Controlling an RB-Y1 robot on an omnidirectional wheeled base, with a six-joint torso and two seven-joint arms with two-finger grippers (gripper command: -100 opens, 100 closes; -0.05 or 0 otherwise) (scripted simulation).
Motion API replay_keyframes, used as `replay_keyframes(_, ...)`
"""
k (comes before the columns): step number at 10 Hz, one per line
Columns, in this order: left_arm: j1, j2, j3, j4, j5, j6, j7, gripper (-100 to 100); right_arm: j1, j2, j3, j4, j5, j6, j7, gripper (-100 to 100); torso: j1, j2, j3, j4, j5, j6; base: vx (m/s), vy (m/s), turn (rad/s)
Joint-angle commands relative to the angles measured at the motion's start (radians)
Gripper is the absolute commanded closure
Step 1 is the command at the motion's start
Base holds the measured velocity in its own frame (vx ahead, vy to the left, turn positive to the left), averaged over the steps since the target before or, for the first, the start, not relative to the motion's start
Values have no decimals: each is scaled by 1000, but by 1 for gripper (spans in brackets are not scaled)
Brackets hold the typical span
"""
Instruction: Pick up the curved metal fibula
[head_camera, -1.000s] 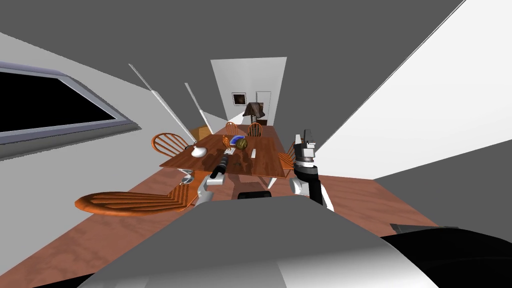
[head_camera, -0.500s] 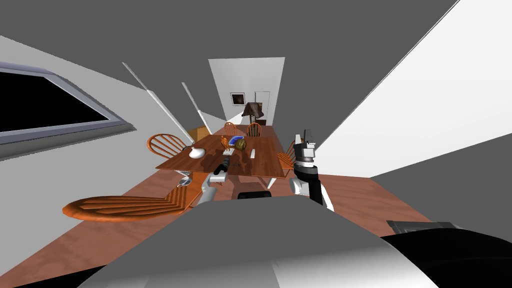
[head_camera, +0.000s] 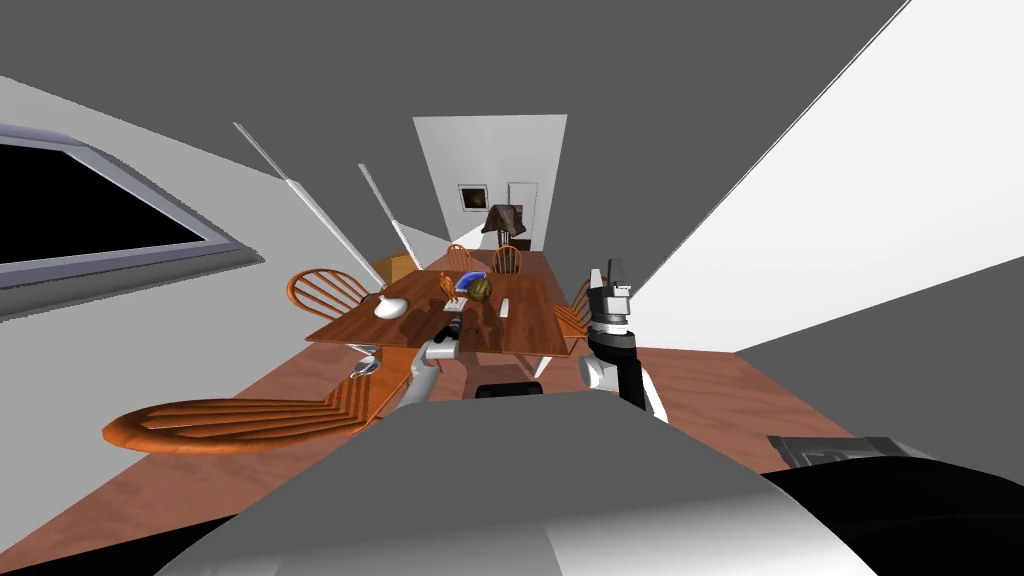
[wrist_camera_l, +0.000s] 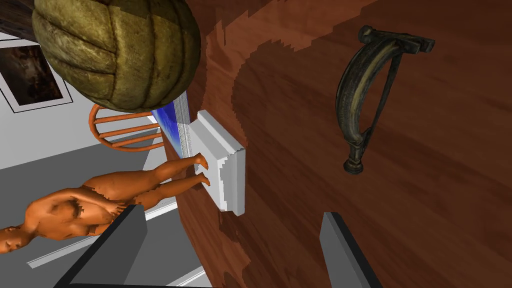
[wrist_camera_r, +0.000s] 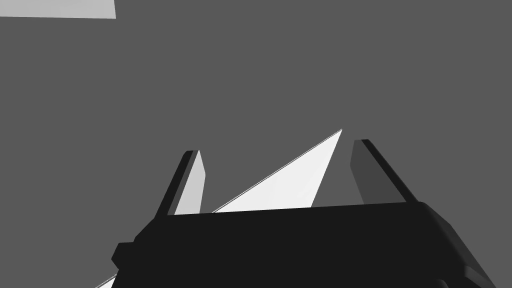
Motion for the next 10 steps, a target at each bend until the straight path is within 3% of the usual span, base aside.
replay_keyframes(1,-25,-12,5,48,0,30,6,-100,0,0,0,0,0,0,0,0,0,0,0,0,0,0,15,-2,-31)
replay_keyframes(6,-64,-75,14,141,4,113,18,-100,0,0,0,0,0,0,0,0,0,0,0,0,0,0,17,-2,-25)
replay_keyframes(7,-70,-71,16,146,-9,91,19,-100,0,0,0,0,0,0,0,0,0,0,0,0,0,0,9,-2,-7)
replay_keyframes(8,-71,-73,17,151,-10,92,21,0,0,0,0,0,0,0,0,0,0,0,0,0,0,0,0,0,0)
replay_keyframes(9,-82,-67,33,180,-14,75,28,-100,0,0,0,0,0,0,0,0,0,1,0,0,0,0,-3,0,-106)
replay_keyframes(10,-93,-61,50,209,-17,58,36,-100,0,0,0,0,0,0,0,0,0,1,1,0,0,0,-6,4,-234)
